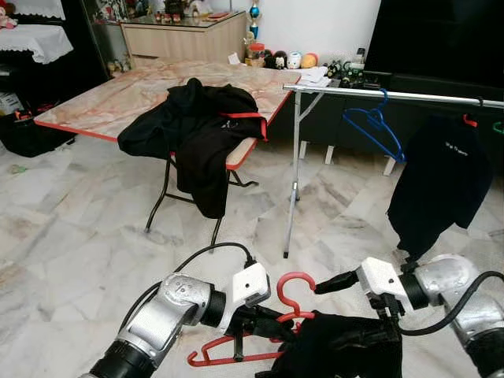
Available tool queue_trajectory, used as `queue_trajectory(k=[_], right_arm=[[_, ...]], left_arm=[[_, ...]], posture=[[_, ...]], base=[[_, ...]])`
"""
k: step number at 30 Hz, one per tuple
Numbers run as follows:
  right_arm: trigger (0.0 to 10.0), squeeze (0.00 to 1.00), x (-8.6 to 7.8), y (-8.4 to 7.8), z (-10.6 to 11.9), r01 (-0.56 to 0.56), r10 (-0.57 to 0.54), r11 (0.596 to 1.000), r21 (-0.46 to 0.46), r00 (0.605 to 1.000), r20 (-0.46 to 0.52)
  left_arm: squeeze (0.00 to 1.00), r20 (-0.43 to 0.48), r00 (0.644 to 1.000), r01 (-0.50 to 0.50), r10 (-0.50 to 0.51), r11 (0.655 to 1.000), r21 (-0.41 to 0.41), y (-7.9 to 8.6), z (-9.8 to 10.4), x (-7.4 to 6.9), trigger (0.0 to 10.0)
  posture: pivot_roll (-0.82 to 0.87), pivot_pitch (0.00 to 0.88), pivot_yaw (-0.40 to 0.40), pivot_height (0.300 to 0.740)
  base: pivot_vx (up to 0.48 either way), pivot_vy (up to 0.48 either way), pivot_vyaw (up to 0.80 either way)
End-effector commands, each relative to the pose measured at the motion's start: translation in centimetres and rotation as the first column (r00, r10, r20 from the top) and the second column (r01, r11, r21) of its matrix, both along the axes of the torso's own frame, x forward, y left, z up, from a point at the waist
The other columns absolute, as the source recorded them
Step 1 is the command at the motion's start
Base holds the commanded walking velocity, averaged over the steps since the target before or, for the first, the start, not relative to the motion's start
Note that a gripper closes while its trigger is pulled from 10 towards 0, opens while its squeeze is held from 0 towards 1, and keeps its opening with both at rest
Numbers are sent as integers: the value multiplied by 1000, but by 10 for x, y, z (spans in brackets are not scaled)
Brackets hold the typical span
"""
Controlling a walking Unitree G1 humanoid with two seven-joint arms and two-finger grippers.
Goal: Hang hanger
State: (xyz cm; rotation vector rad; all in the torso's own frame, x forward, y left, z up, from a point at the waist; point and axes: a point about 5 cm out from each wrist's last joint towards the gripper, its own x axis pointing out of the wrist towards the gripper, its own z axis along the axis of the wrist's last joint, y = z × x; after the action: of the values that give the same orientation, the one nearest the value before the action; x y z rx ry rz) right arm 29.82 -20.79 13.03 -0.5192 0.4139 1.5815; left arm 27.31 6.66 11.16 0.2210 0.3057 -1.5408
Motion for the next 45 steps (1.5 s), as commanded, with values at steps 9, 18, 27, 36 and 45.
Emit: queue_trajectory(k=[9, 18, 27, 36, 45], right_arm=[[4627, 0, 1, 9, -10, -33, 33, 999, -6, 999, -31], [0, 0, 0, 14, -20, -22, 22, 1000, 4, 997, -80], [0, 0, -5, 10, -30, -32, 25, 998, -47, 988, -150], [0, 0, -6, 10, -32, -26, 16, 998, -54, 985, -173], [0, 0, -7, 9, -35, -19, 7, 998, -64, 981, -192]], left_arm=[[0, 41, 998, 39, -39, 999, -6, -5, 12, 0, 10000], [0, 53, 997, 48, -47, 999, 1, -8, 13, 0, 10000], [0, 71, 996, 54, -55, 998, 9, -11, 15, 2, 10000], [0, 81, 995, 55, -56, 998, 15, -12, 16, 3, 10000], [0, 98, 994, 50, -52, 998, 22, -13, 17, 6, 10000]], posture=[[-71, 0, 14, 740], [-66, 2, 9, 740], [-64, 4, 8, 740], [-63, 2, 10, 740], [-62, 2, 12, 740]], base=[[0, 0, 0], [0, 0, 0], [0, 0, 0], [0, 0, 0], [0, 0, 0]])
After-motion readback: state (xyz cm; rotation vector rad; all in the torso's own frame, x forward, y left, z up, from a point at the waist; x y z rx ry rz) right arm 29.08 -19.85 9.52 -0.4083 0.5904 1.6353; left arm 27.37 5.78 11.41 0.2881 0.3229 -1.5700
